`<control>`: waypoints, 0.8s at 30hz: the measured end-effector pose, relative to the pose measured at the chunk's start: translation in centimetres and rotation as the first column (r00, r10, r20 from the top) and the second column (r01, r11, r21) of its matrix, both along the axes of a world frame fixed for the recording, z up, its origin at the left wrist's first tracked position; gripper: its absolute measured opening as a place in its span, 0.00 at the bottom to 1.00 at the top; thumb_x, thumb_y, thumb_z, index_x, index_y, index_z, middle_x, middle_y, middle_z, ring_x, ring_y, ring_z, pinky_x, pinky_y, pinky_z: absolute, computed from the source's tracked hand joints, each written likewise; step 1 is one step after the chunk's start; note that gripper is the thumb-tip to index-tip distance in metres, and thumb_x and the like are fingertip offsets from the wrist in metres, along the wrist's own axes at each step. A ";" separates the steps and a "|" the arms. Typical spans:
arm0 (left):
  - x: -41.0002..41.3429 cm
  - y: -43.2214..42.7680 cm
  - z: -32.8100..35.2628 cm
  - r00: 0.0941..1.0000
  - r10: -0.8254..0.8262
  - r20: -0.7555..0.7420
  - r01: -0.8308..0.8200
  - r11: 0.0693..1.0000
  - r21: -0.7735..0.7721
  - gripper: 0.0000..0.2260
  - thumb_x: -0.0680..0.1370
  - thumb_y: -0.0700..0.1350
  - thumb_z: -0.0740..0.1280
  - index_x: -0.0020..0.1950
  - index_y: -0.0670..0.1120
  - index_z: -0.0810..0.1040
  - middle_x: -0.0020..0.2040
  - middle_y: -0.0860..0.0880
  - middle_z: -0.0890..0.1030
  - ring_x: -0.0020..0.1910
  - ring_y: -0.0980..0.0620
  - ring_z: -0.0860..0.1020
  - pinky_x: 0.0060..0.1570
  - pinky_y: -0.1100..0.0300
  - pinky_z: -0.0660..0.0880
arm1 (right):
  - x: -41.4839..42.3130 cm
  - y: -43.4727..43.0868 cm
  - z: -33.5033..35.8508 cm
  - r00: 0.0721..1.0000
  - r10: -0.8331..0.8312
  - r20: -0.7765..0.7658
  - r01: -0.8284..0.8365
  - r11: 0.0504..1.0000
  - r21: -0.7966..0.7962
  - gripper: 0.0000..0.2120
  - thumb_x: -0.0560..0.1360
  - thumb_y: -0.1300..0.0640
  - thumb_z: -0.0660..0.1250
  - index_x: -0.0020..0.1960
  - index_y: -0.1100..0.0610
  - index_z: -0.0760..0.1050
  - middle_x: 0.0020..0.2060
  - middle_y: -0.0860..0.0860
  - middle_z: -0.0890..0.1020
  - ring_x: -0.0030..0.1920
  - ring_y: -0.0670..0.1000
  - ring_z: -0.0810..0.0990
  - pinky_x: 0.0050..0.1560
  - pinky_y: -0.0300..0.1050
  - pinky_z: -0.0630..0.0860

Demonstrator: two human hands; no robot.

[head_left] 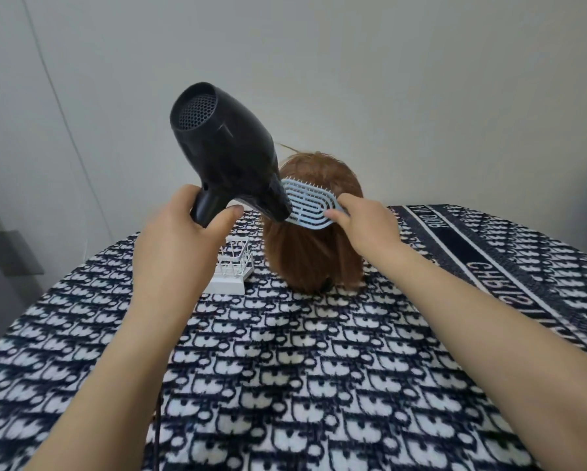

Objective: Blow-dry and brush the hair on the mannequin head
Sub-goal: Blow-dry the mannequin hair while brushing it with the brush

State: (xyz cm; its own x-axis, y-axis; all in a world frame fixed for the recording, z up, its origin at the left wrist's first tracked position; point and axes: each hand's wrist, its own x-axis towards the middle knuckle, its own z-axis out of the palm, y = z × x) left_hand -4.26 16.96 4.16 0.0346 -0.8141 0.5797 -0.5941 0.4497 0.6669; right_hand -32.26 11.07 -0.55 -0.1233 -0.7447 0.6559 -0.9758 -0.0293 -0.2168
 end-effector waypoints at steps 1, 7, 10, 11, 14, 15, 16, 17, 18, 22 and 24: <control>0.1 0.0 0.0 1.000 -0.004 -0.005 0.004 1.000 0.001 0.14 0.76 0.61 0.70 0.48 0.51 0.76 0.38 0.46 0.82 0.37 0.39 0.82 0.44 0.40 0.80 | 0.2 0.1 -0.5 0.999 0.015 -0.031 -0.014 1.000 0.005 0.19 0.77 0.40 0.60 0.38 0.53 0.65 0.30 0.48 0.73 0.38 0.59 0.77 0.33 0.48 0.60; 0.1 -0.2 0.0 0.999 -0.034 -0.040 0.035 0.999 0.009 0.15 0.75 0.62 0.70 0.50 0.52 0.77 0.37 0.47 0.83 0.37 0.40 0.82 0.44 0.39 0.81 | 0.5 0.0 -4.1 0.981 0.060 -0.182 -0.041 0.993 0.111 0.16 0.78 0.41 0.60 0.39 0.51 0.65 0.30 0.47 0.75 0.39 0.56 0.79 0.36 0.47 0.58; 0.0 -0.6 -0.3 0.994 -0.078 -0.072 0.081 0.996 0.045 0.14 0.76 0.60 0.70 0.50 0.51 0.78 0.36 0.46 0.82 0.34 0.40 0.82 0.43 0.37 0.81 | 0.6 -0.1 -5.7 0.979 0.047 -0.196 -0.011 0.984 0.178 0.16 0.78 0.41 0.60 0.39 0.51 0.65 0.26 0.45 0.67 0.37 0.55 0.79 0.36 0.47 0.58; -0.1 -0.8 -0.4 0.991 -0.095 -0.094 0.101 0.993 0.061 0.14 0.77 0.60 0.71 0.50 0.50 0.78 0.36 0.46 0.82 0.32 0.41 0.81 0.43 0.37 0.81 | 0.6 -0.2 -6.2 0.982 0.039 -0.187 -0.002 0.981 0.194 0.16 0.78 0.41 0.60 0.39 0.51 0.65 0.27 0.44 0.67 0.37 0.55 0.78 0.36 0.47 0.58; -0.2 -1.2 -0.8 0.989 -0.096 -0.116 0.107 0.990 0.091 0.12 0.78 0.59 0.71 0.50 0.51 0.78 0.34 0.47 0.81 0.28 0.45 0.79 0.43 0.38 0.82 | 0.8 -0.4 -7.3 0.982 0.032 -0.189 0.017 0.968 0.252 0.16 0.78 0.41 0.59 0.39 0.51 0.66 0.27 0.45 0.69 0.37 0.55 0.78 0.35 0.47 0.58; -0.3 -1.3 -0.9 0.989 -0.093 -0.112 0.105 0.990 0.098 0.12 0.78 0.59 0.71 0.50 0.51 0.78 0.34 0.48 0.82 0.29 0.45 0.79 0.43 0.38 0.82 | 0.8 -0.4 -7.8 0.978 0.034 -0.205 0.027 0.958 0.285 0.16 0.78 0.41 0.59 0.39 0.51 0.66 0.28 0.45 0.69 0.37 0.55 0.78 0.36 0.47 0.59; -0.3 -1.3 -1.0 0.991 -0.086 -0.105 0.097 0.990 0.102 0.13 0.78 0.59 0.71 0.51 0.51 0.79 0.35 0.47 0.82 0.31 0.43 0.81 0.44 0.38 0.82 | 0.7 -0.3 -8.2 0.975 0.038 -0.221 0.036 0.947 0.319 0.16 0.78 0.41 0.60 0.39 0.51 0.66 0.28 0.45 0.70 0.38 0.55 0.79 0.37 0.47 0.59; -0.4 -1.4 -1.1 0.991 -0.082 -0.101 0.093 0.990 0.104 0.13 0.78 0.59 0.71 0.52 0.51 0.79 0.36 0.47 0.82 0.34 0.41 0.82 0.45 0.38 0.81 | 0.6 -0.2 -8.8 0.973 0.044 -0.228 0.040 0.935 0.351 0.16 0.78 0.42 0.60 0.38 0.51 0.66 0.28 0.45 0.70 0.39 0.54 0.79 0.39 0.47 0.60; -0.3 -1.4 -1.2 0.991 -0.082 -0.101 0.092 0.990 0.102 0.13 0.78 0.59 0.71 0.52 0.51 0.79 0.36 0.46 0.83 0.36 0.39 0.82 0.45 0.38 0.81 | 0.6 -0.1 -9.3 0.972 0.054 -0.230 0.038 0.926 0.377 0.17 0.78 0.42 0.60 0.38 0.51 0.66 0.28 0.46 0.71 0.40 0.54 0.79 0.41 0.47 0.60; -0.3 -1.9 -1.6 0.986 -0.101 -0.135 0.117 0.986 0.118 0.10 0.78 0.58 0.71 0.49 0.52 0.78 0.34 0.50 0.82 0.29 0.50 0.81 0.32 0.53 0.79 | 0.8 1.0 -11.4 0.968 0.112 -0.222 -0.014 0.916 0.402 0.17 0.79 0.40 0.57 0.39 0.50 0.65 0.29 0.46 0.72 0.38 0.53 0.78 0.40 0.48 0.63; -0.3 -2.1 -1.6 0.972 -0.122 -0.202 0.153 0.977 0.149 0.09 0.79 0.56 0.72 0.46 0.52 0.77 0.32 0.51 0.81 0.23 0.57 0.77 0.25 0.62 0.72 | 1.2 1.5 -12.4 0.956 0.128 -0.265 -0.016 0.922 0.387 0.17 0.79 0.39 0.56 0.39 0.50 0.64 0.31 0.47 0.75 0.38 0.52 0.78 0.40 0.48 0.65</control>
State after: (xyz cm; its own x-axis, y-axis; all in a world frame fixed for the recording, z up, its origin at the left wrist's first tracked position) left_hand -4.58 14.87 2.57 0.0126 -0.9014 0.4329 -0.3892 0.3943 0.8325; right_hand -31.04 12.56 -12.98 0.0870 -0.9423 0.3234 -0.9958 -0.0728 0.0557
